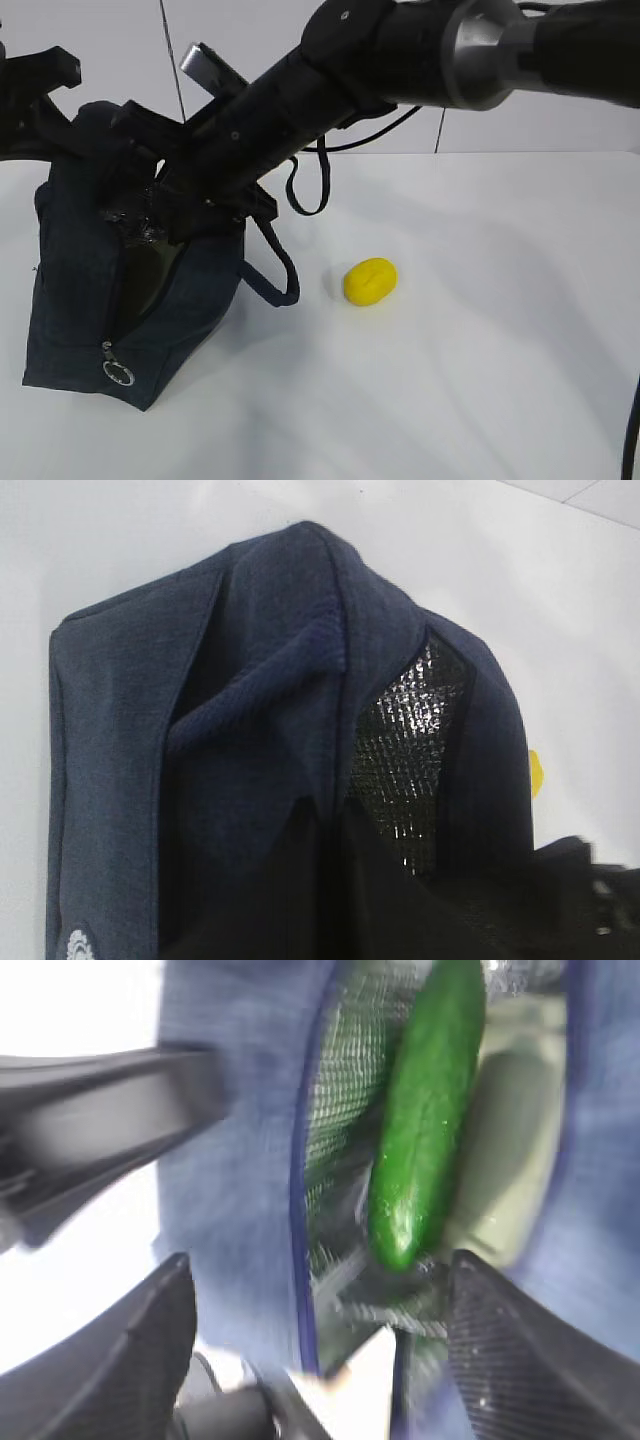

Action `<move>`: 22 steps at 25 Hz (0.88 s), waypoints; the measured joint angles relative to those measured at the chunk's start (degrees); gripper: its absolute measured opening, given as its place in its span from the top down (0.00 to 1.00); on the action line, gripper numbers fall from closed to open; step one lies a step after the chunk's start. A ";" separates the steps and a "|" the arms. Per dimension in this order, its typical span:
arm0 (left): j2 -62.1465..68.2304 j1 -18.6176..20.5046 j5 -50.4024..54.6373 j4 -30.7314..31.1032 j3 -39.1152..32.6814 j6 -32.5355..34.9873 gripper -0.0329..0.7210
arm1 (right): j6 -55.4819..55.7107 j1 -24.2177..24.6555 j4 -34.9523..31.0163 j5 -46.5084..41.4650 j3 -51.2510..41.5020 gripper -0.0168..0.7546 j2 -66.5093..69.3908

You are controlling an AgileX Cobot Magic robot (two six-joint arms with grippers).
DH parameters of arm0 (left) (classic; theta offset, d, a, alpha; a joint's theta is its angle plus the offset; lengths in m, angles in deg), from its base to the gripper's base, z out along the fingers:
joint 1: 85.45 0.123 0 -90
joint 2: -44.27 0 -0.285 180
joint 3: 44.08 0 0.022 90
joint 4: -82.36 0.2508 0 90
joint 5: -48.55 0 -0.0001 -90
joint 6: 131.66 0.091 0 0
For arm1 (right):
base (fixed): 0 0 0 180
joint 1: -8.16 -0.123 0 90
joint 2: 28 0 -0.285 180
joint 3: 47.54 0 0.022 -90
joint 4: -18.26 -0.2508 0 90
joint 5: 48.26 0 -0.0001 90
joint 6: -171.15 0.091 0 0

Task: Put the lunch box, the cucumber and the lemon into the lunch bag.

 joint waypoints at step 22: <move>0.00 0.00 0.13 0.23 0.00 0.36 0.96 | -3.95 9.68 42.23 -21.91 8.86 0.22 -3.33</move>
